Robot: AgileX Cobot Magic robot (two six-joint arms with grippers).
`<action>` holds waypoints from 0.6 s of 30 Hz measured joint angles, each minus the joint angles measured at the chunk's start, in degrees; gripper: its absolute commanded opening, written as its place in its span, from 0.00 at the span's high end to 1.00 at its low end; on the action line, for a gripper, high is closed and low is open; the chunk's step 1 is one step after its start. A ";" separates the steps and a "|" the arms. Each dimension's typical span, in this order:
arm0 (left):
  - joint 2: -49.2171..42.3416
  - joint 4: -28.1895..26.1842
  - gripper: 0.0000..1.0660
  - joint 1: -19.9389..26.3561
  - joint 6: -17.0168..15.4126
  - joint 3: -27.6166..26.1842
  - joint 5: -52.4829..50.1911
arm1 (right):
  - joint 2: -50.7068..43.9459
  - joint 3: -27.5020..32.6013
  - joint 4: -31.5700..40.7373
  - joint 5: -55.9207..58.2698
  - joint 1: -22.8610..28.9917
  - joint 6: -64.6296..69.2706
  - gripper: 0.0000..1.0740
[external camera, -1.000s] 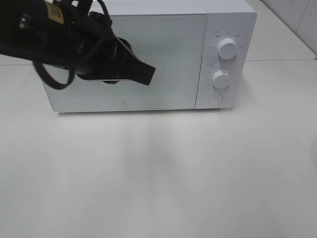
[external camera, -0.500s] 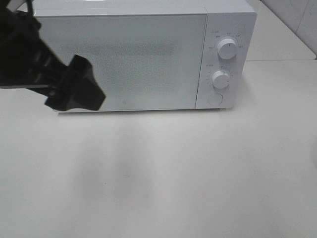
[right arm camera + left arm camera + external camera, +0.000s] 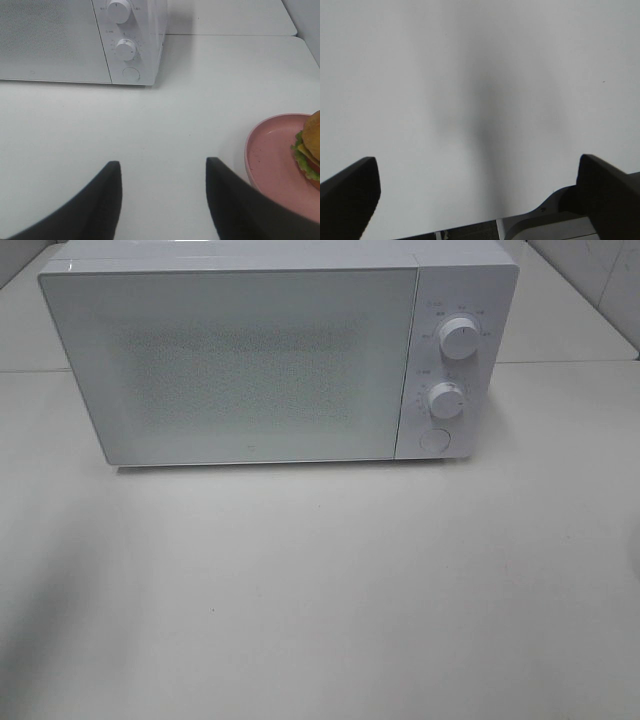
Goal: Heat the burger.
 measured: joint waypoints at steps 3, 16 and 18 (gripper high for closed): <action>-3.21 0.00 0.05 2.06 0.11 2.92 0.00 | 0.00 0.00 0.00 0.00 0.00 0.00 0.51; -23.78 0.80 0.05 2.46 0.11 16.62 0.11 | 0.00 0.00 0.00 0.00 0.00 0.00 0.51; -29.51 1.03 0.05 2.46 0.06 18.62 0.29 | 0.00 0.00 0.00 0.00 0.00 0.00 0.51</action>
